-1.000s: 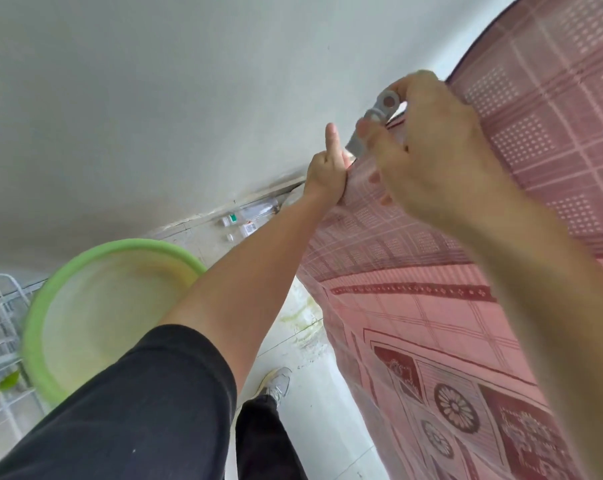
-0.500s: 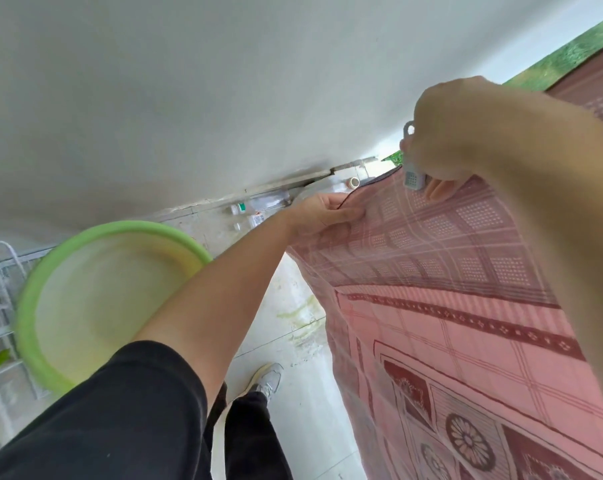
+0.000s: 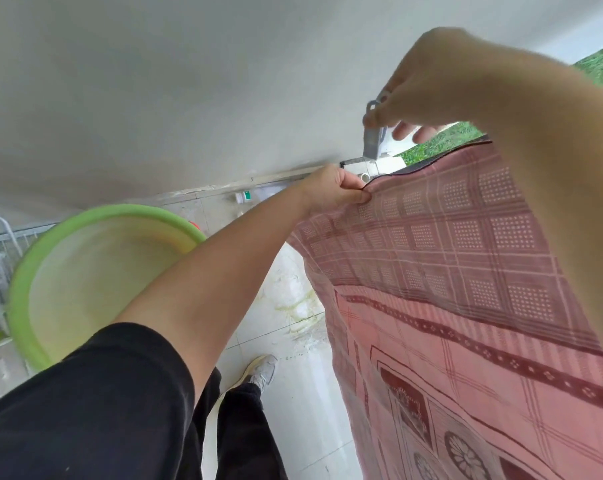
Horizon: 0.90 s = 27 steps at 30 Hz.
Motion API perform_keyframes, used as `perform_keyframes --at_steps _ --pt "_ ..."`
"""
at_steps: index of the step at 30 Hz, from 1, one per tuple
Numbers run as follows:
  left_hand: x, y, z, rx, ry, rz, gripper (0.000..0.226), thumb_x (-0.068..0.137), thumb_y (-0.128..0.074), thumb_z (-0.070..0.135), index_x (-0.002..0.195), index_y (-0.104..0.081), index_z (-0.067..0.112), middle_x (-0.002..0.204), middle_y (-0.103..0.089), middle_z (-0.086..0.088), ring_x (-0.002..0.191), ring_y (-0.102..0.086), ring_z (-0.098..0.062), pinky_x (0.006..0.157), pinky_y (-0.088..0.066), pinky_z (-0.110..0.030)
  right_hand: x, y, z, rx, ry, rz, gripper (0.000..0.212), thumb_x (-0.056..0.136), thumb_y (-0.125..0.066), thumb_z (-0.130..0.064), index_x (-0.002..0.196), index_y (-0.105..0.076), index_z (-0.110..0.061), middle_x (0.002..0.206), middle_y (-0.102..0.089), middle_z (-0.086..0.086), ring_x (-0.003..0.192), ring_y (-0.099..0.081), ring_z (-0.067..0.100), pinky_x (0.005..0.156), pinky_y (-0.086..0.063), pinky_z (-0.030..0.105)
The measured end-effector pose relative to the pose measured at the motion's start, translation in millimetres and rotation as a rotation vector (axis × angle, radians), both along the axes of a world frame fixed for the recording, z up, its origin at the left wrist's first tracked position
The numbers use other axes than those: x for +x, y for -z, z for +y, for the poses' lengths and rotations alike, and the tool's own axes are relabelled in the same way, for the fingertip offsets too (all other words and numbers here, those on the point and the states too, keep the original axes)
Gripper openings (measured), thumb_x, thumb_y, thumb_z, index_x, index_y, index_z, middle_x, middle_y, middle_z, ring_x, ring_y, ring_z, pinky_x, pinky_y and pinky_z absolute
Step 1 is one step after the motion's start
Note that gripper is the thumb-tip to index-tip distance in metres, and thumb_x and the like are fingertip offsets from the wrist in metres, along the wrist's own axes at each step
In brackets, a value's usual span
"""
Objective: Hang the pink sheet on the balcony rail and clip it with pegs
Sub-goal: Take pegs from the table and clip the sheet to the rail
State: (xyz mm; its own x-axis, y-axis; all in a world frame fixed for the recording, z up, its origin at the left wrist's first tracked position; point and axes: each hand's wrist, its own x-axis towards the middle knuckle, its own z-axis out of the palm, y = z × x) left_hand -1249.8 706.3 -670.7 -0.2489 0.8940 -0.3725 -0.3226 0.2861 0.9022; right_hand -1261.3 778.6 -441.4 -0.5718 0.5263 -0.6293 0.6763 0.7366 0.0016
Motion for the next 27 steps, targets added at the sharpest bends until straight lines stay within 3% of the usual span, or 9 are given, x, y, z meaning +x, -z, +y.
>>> perform_keyframes --at_steps 3,6,9,11,14,16,23,25,27 --pt "6 2 -1 -0.020 -0.009 0.037 0.023 0.082 -0.077 0.033 0.100 -0.078 0.020 0.095 -0.075 -0.008 0.080 -0.061 -0.012 0.081 -0.050 -0.033 1 18 7 -0.012 -0.015 -0.096 0.031 0.083 -0.078 -0.038 0.096 -0.077 -0.009 0.088 -0.077 0.002 0.087 -0.074 0.019 0.066 -0.052 0.024" --pt "5 3 -1 -0.030 -0.019 0.056 0.013 0.083 -0.077 0.032 0.094 -0.077 0.024 0.081 -0.073 0.006 0.071 -0.058 -0.006 0.071 -0.048 -0.024 -1 35 16 0.019 -0.072 -0.186 0.032 0.082 -0.079 -0.039 0.091 -0.079 -0.009 0.084 -0.077 0.001 0.089 -0.074 0.017 0.083 -0.056 0.030" --pt "4 0 -1 -0.037 -0.020 0.052 0.003 0.084 -0.077 0.028 0.082 -0.075 0.028 0.057 -0.059 0.017 0.054 -0.047 -0.003 0.055 -0.040 -0.017 0 40 17 0.049 -0.165 -0.259 0.029 0.083 -0.077 -0.040 0.094 -0.080 -0.013 0.084 -0.078 -0.001 0.092 -0.073 0.014 0.089 -0.053 0.029" --pt "4 0 -1 -0.037 -0.034 0.041 0.004 0.084 -0.077 0.024 0.088 -0.076 0.024 0.052 -0.057 0.018 0.049 -0.045 0.000 0.051 -0.039 -0.014 3 43 17 0.055 -0.208 -0.301 0.028 0.086 -0.075 -0.038 0.100 -0.078 -0.014 0.087 -0.077 -0.002 0.096 -0.071 0.013 0.093 -0.051 0.030" --pt "5 1 -1 -0.030 -0.054 0.056 0.019 0.083 -0.078 0.026 0.100 -0.077 0.019 0.066 -0.068 0.013 0.058 -0.051 0.000 0.058 -0.042 -0.014 5 49 18 0.083 -0.260 -0.298 0.030 0.086 -0.075 -0.039 0.104 -0.077 -0.014 0.088 -0.077 0.001 0.100 -0.068 0.017 0.095 -0.052 0.034" --pt "6 1 -3 -0.019 -0.066 0.033 0.023 0.081 -0.079 0.029 0.103 -0.077 0.019 0.083 -0.075 -0.003 0.069 -0.055 -0.007 0.066 -0.045 -0.019 5 54 19 0.110 -0.303 -0.290 0.034 0.085 -0.076 -0.041 0.106 -0.076 -0.014 0.090 -0.076 0.003 0.102 -0.066 0.024 0.094 -0.053 0.039" --pt "11 -2 -6 -0.012 -0.120 -0.031 0.017 0.085 -0.075 0.015 0.102 -0.076 0.010 0.074 -0.067 0.000 0.061 -0.055 -0.006 0.058 -0.046 -0.015 11 68 11 0.183 -0.435 -0.296 0.034 0.089 -0.069 -0.039 0.111 -0.072 -0.013 0.112 -0.068 0.008 0.101 -0.062 0.030 0.084 -0.054 0.039" --pt "12 -4 -9 0.006 -0.115 -0.078 0.005 0.085 -0.075 0.011 0.089 -0.076 0.014 0.062 -0.063 0.007 0.054 -0.051 -0.004 0.056 -0.044 -0.017 12 69 10 0.176 -0.400 -0.326 0.046 0.084 -0.070 -0.050 0.115 -0.068 -0.016 0.119 -0.066 0.007 0.108 -0.061 0.032 0.091 -0.053 0.047" --pt "12 -3 -10 -0.005 -0.131 -0.007 0.014 0.087 -0.072 0.013 0.077 -0.073 0.022 0.067 -0.064 0.002 0.062 -0.053 -0.012 0.063 -0.044 -0.024 20 69 12 0.176 -0.363 -0.343 0.065 0.081 -0.069 -0.058 0.129 -0.057 -0.017 0.130 -0.059 0.006 0.118 -0.057 0.034 0.096 -0.049 0.050"
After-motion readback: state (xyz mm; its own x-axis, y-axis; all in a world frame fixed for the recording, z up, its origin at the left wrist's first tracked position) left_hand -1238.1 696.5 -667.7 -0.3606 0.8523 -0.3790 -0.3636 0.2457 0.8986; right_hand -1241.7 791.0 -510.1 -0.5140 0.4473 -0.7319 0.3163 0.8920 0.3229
